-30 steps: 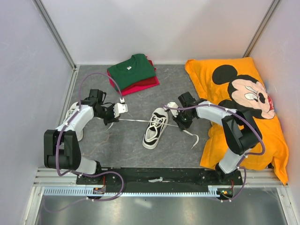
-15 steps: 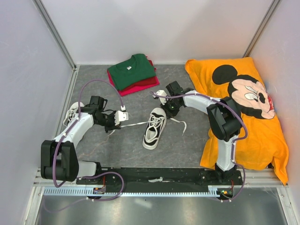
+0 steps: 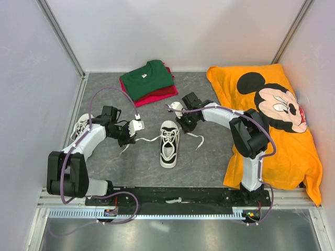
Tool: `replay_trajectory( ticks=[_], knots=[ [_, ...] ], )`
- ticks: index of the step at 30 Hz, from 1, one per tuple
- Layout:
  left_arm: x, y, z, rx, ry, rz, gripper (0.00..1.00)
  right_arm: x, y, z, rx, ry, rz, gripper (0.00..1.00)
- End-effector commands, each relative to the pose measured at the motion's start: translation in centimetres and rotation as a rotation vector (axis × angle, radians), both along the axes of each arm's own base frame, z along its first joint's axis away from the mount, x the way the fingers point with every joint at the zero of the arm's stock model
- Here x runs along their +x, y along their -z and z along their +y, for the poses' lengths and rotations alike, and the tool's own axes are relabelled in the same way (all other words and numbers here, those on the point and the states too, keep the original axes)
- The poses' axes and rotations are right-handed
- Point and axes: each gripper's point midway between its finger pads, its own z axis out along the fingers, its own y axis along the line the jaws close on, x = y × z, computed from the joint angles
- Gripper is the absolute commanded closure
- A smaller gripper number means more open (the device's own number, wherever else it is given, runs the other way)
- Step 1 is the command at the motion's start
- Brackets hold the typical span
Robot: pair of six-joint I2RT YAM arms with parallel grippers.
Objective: Tie the shoes
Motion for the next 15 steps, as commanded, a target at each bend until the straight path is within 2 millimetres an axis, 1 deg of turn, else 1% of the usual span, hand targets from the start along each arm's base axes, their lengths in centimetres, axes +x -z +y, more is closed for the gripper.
replay_trajectory(
  ticks=[1, 2, 3, 5, 6, 7, 8, 9, 10, 11, 12, 13, 14, 15],
  knots=[
    [2.7, 0.6, 1.4, 0.073, -0.043, -0.037, 0.98, -2.8, 0.1, -6.3, -0.134, 0.000, 0.050, 1.00],
    [2.9, 0.8, 1.5, 0.080, -0.033, -0.041, 0.98, -3.1, 0.1, -7.0, -0.144, -0.005, 0.057, 0.97],
    [3.0, 1.0, 1.4, 0.078, -0.022, -0.042, 0.98, -4.0, 0.3, -7.5, -0.163, -0.023, 0.081, 0.88],
    [3.5, 1.1, 1.1, 0.068, -0.016, -0.045, 0.98, -4.6, 0.1, -7.5, -0.154, -0.052, 0.091, 0.74],
    [3.7, 1.0, 0.9, 0.059, -0.015, -0.040, 0.98, -4.9, 0.0, -7.5, -0.149, -0.058, 0.103, 0.62],
    [3.6, 1.4, 0.5, 0.056, -0.007, -0.022, 0.96, -5.0, 0.0, -7.3, -0.139, -0.056, 0.112, 0.57],
    [3.9, 1.4, 0.4, 0.057, -0.006, -0.021, 0.94, -4.9, -0.2, -7.2, -0.136, -0.055, 0.111, 0.52],
    [4.0, 1.5, 0.2, 0.052, -0.002, -0.018, 0.86, -4.7, -0.5, -7.1, -0.133, -0.052, 0.103, 0.45],
    [3.9, 1.5, -0.1, 0.050, 0.004, -0.014, 0.80, -4.6, -1.0, -7.0, -0.126, -0.052, 0.097, 0.43],
    [4.3, 1.1, -0.2, 0.045, 0.005, -0.028, 0.75, -4.7, -1.3, -7.1, -0.125, -0.047, 0.101, 0.42],
    [4.4, 0.8, -0.4, 0.032, 0.002, -0.032, 0.67, -4.4, -2.5, -7.0, -0.110, -0.043, 0.080, 0.38],
    [4.8, 0.3, -0.6, 0.023, -0.015, -0.041, 0.63, -4.3, -3.2, -7.1, -0.099, -0.040, 0.072, 0.34],
    [5.1, -0.7, -0.6, 0.013, -0.023, -0.070, 0.60, -4.2, -4.0, -7.3, -0.081, -0.025, 0.067, 0.32],
    [5.2, -1.4, -0.9, -0.009, -0.023, -0.083, 0.55, -3.8, -5.7, -7.4, -0.056, -0.017, 0.029, 0.26]
  ],
)
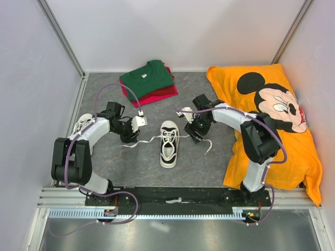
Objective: Tie the shoes
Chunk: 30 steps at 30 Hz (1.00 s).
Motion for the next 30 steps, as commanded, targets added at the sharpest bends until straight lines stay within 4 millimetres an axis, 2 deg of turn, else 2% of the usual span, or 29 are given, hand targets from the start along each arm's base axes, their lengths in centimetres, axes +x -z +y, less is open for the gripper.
replay_trajectory(
  ticks=[1, 2, 3, 5, 6, 7, 8, 9, 10, 11, 12, 14, 15, 17, 18, 19, 20, 21, 22, 23, 26, 27, 28, 29, 30],
  knots=[
    [2.4, -4.6, -1.2, -0.088, -0.019, -0.132, 0.53, 0.9, -6.1, -0.6, 0.079, 0.021, -0.100, 0.25],
    [2.4, -5.5, -1.4, -0.106, -0.016, -0.158, 0.51, 1.2, -7.1, -0.8, 0.093, 0.027, -0.127, 0.23],
    [2.5, -7.9, -1.9, -0.150, -0.002, -0.230, 0.48, 1.3, -9.1, -0.8, 0.122, 0.023, -0.184, 0.18],
    [2.1, -9.9, -2.3, -0.199, -0.004, -0.283, 0.44, 1.8, -11.4, -0.9, 0.157, 0.027, -0.264, 0.08],
    [1.6, -12.3, -2.9, -0.246, 0.018, -0.351, 0.33, 1.8, -13.4, -0.9, 0.188, 0.024, -0.326, 0.05],
    [1.1, -13.3, -3.2, -0.272, 0.028, -0.368, 0.20, 1.8, -14.4, -0.8, 0.207, 0.019, -0.362, 0.03],
    [0.7, -14.3, -3.5, -0.297, 0.045, -0.391, 0.16, 2.4, -15.6, -0.5, 0.240, 0.017, -0.420, 0.02],
    [-0.1, -16.0, -4.2, -0.345, 0.082, -0.434, 0.04, 1.9, -16.9, -0.3, 0.283, 0.019, -0.458, 0.02],
    [-0.7, -16.1, -4.6, -0.363, 0.101, -0.443, 0.04, 2.0, -17.6, 0.0, 0.315, 0.032, -0.485, 0.02],
    [-1.3, -16.5, -5.0, -0.393, 0.123, -0.441, 0.03, 3.0, -19.1, 0.7, 0.374, 0.049, -0.555, 0.02],
    [-1.7, -16.6, -5.2, -0.405, 0.145, -0.452, 0.02, 2.5, -19.1, 1.1, 0.429, 0.101, -0.537, 0.02],
    [-2.6, -16.2, -5.7, -0.420, 0.190, -0.464, 0.02, 3.9, -20.2, 2.1, 0.524, 0.175, -0.587, 0.02],
    [-2.9, -15.9, -6.3, -0.412, 0.221, -0.465, 0.02, 4.4, -19.7, 2.6, 0.535, 0.192, -0.561, 0.02],
    [-2.0, -14.7, -6.4, -0.347, 0.201, -0.448, 0.01, 3.7, -19.9, 3.9, 0.541, 0.052, -0.496, 0.02],
    [-1.8, -14.5, -7.0, -0.330, 0.209, -0.437, 0.01, 3.6, -17.7, 4.6, 0.515, -0.006, -0.408, 0.02],
    [-1.0, -13.0, -7.1, -0.304, 0.198, -0.388, 0.01, 3.2, -17.1, 5.1, 0.509, -0.079, -0.371, 0.02],
    [-0.8, -12.2, -7.0, -0.282, 0.197, -0.353, 0.01, 3.2, -16.8, 5.1, 0.483, -0.067, -0.321, 0.02],
    [-0.2, -12.5, -7.2, -0.266, 0.232, -0.370, 0.01, 3.7, -15.0, 5.2, 0.458, -0.049, -0.264, 0.02],
    [0.1, -11.7, -7.4, -0.248, 0.246, -0.343, 0.01, 3.7, -14.4, 5.1, 0.447, -0.050, -0.243, 0.02],
    [0.6, -9.6, -7.0, -0.195, 0.240, -0.288, 0.01, 3.2, -13.7, 5.2, 0.445, -0.086, -0.224, 0.02],
    [1.8, -7.1, -6.9, -0.097, 0.278, -0.279, 0.01, 2.9, -12.4, 4.9, 0.431, -0.080, -0.204, 0.02],
    [2.3, -5.7, -7.2, -0.077, 0.292, -0.263, 0.03, 2.9, -12.1, 4.8, 0.424, -0.076, -0.201, 0.02],
    [2.6, -5.1, -7.3, -0.065, 0.304, -0.261, 0.07, 2.8, -11.8, 4.7, 0.414, -0.076, -0.197, 0.02],
    [2.9, -4.5, -7.3, -0.051, 0.308, -0.255, 0.17, 2.6, -11.2, 4.4, 0.401, -0.070, -0.187, 0.02],
    [3.2, -3.7, -7.7, -0.046, 0.324, -0.241, 0.22, 2.7, -10.7, 4.0, 0.379, -0.062, -0.187, 0.02]
  ],
)
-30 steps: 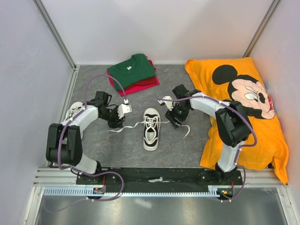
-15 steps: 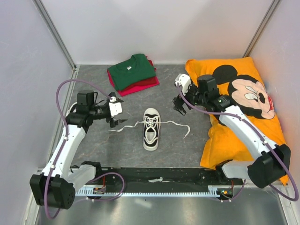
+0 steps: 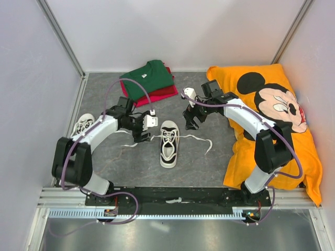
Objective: Tie the shoes
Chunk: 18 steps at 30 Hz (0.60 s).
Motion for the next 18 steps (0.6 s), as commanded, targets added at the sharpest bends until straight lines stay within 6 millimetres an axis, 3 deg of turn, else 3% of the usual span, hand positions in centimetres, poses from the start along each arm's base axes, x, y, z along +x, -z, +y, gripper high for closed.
replay_trajectory(
  ticks=[1, 2, 5, 18],
  knots=[
    [2.3, 1.5, -0.4, 0.087, 0.068, -0.068, 0.26, -0.7, 0.0, -0.4, -0.011, -0.042, -0.016, 0.02],
    [2.4, 1.9, -0.5, 0.096, 0.072, -0.062, 0.36, -1.1, 0.8, -0.7, -0.028, -0.042, 0.001, 0.02],
    [2.8, 2.9, -1.2, 0.113, 0.093, -0.047, 0.50, -1.4, 2.4, -1.6, -0.084, -0.021, 0.028, 0.02],
    [2.3, 6.0, -1.4, 0.184, 0.144, 0.018, 0.50, -1.8, 5.0, -4.3, -0.121, 0.030, 0.094, 0.02]
  ],
)
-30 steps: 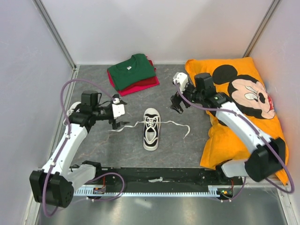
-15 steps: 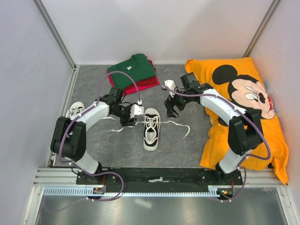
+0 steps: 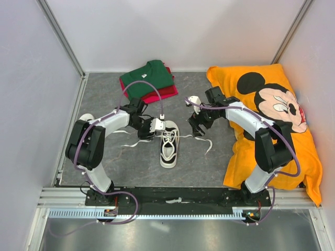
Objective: Tie the shoes
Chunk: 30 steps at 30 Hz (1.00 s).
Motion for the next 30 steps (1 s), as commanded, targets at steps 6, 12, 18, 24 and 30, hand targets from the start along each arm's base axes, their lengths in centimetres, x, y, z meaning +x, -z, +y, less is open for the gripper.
replay_trajectory(
  ticks=[6, 12, 18, 24, 30],
  knots=[
    [-0.1, 0.9, 0.8, 0.070, 0.049, -0.006, 0.49, -0.5, 1.1, -1.2, -0.013, 0.004, 0.018, 0.02],
    [-0.7, 1.0, 1.6, 0.092, 0.039, 0.020, 0.46, -0.9, 1.4, -1.4, -0.012, 0.002, 0.028, 0.02],
    [-1.1, 0.9, 1.5, 0.082, 0.041, 0.030, 0.66, -1.0, 1.8, -1.5, -0.016, 0.004, 0.034, 0.02],
    [-1.5, -4.0, -1.3, -0.107, 0.044, -0.005, 0.97, -0.6, 3.2, -2.0, -0.051, 0.034, 0.028, 0.15],
    [-2.6, -11.1, -4.6, -0.385, 0.018, -0.019, 0.98, 0.2, 5.0, -2.8, -0.096, 0.076, 0.013, 0.25]
  ],
)
